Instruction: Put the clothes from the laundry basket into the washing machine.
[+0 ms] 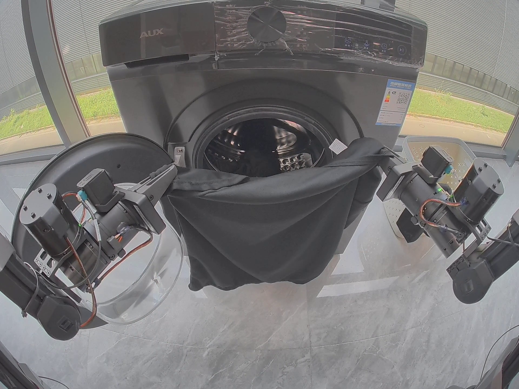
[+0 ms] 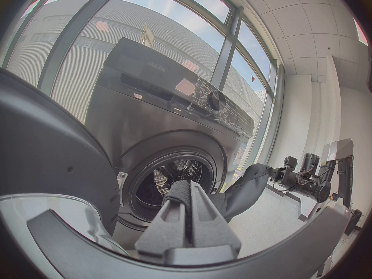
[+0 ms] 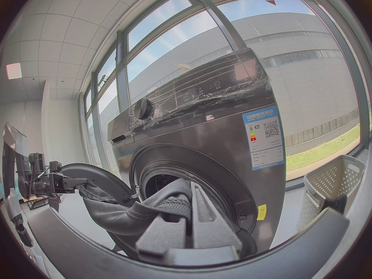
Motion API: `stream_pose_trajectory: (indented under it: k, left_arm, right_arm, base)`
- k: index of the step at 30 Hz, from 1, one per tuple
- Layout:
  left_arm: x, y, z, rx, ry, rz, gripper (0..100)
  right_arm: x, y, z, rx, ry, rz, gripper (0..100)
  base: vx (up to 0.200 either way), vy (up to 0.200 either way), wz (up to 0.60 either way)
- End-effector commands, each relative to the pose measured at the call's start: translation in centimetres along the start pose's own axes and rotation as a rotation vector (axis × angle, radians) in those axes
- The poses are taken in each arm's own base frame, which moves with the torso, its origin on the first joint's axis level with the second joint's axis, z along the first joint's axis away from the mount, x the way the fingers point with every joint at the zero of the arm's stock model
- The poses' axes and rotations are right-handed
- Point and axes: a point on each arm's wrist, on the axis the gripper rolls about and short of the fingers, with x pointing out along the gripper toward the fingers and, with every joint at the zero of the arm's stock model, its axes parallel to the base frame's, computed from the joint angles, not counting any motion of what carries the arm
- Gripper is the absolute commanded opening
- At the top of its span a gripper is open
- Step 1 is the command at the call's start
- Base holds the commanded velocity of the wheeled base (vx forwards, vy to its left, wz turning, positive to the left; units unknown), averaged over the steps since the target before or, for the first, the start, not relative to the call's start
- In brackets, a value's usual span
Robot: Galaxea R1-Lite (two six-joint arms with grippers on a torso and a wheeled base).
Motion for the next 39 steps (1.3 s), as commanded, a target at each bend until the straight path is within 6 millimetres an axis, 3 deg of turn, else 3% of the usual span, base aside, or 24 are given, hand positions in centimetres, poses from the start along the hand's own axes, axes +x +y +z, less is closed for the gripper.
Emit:
stream_pose_trajectory:
  k: [1, 39]
  left_arm:
    - [0.19, 0.11, 0.27, 0.003, -0.016, 0.002, 0]
    - [0.22, 0.24, 0.26, -0.001, -0.015, 0.005, 0]
  right_arm:
    - [-0.13, 0.16, 0.61, 0.000, -0.018, 0.004, 0]
    - [-0.40, 0.15, 0.11, 0.003, 0.005, 0.004, 0]
  base:
    - [0.000, 0.000, 0.00]
    - [0.000, 0.000, 0.00]
